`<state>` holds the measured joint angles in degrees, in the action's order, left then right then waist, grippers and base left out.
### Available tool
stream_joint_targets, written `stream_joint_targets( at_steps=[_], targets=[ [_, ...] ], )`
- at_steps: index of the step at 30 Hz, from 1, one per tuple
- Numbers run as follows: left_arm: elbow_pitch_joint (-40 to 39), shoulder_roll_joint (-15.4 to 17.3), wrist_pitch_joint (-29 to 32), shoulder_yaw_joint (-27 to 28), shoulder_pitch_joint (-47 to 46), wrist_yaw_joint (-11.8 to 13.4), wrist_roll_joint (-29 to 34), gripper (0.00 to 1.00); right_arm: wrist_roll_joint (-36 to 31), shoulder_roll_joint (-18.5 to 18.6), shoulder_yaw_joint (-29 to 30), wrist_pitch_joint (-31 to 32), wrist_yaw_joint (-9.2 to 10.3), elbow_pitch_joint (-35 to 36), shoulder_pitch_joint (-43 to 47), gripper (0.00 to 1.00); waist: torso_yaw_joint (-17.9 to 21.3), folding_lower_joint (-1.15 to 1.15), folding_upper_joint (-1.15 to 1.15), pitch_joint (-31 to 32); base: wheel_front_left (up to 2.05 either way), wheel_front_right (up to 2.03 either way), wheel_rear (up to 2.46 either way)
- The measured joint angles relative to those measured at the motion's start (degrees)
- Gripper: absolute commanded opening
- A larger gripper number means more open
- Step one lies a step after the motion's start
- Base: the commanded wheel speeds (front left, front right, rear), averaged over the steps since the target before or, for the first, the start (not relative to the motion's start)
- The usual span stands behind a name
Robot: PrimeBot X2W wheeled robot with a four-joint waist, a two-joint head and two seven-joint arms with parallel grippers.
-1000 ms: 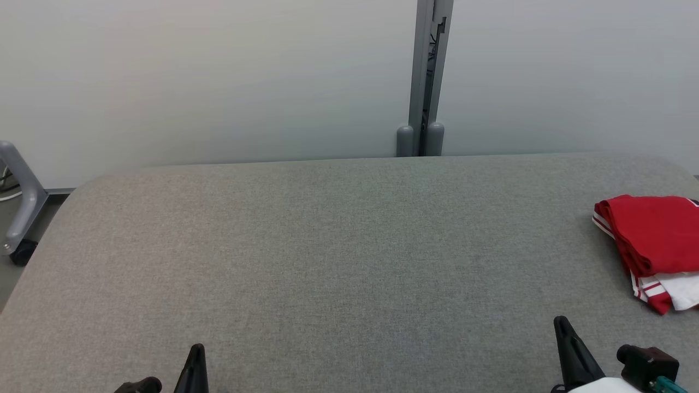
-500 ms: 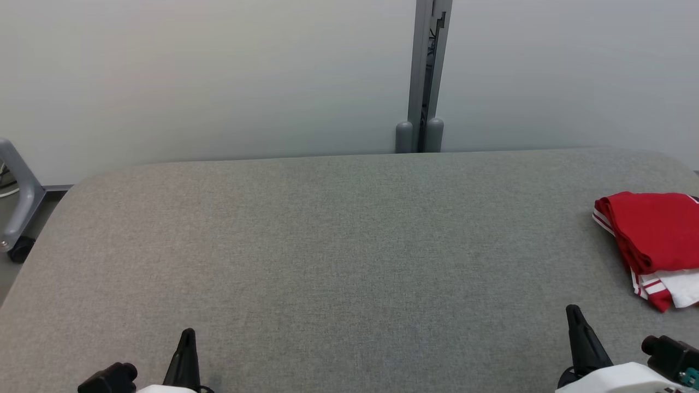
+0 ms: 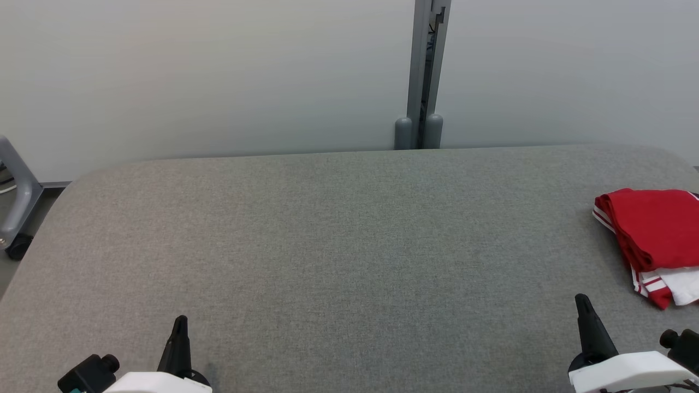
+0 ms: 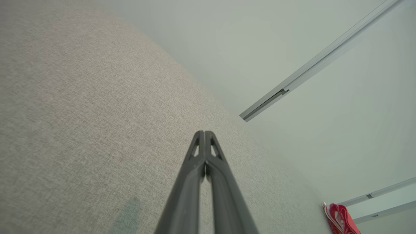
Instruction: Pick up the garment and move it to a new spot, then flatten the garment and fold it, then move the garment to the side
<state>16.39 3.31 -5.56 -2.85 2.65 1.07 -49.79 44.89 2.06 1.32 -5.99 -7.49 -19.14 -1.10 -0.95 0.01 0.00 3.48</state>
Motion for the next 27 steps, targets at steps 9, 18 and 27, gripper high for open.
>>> stream_joint_targets(
  at_steps=[9, 18, 27],
  targets=[
    [-0.31, -0.07, 1.58, 1.26, -1.04, -1.08, -5.97, 0.00, 6.67, 0.05, 0.65, 1.79, 0.00, 0.66, -0.73, 0.00, 0.10, 0.00, 0.00, -0.37, 0.00, 0.00, 0.00],
    [-0.62, -0.12, 3.09, 2.35, -2.04, -2.07, -10.89, 0.00, 12.14, 0.14, 1.36, 3.09, 0.00, 1.35, -1.20, 0.00, 0.18, 0.00, 0.00, -0.70, 0.00, 0.00, 0.00],
    [-0.89, -0.19, 4.63, 3.64, -3.20, -3.14, -16.39, 0.00, 18.33, 0.21, 1.98, 4.89, 0.01, 1.90, -1.89, 0.00, 0.29, 0.00, 0.00, -1.10, 0.00, 0.00, 0.00]
  ],
)
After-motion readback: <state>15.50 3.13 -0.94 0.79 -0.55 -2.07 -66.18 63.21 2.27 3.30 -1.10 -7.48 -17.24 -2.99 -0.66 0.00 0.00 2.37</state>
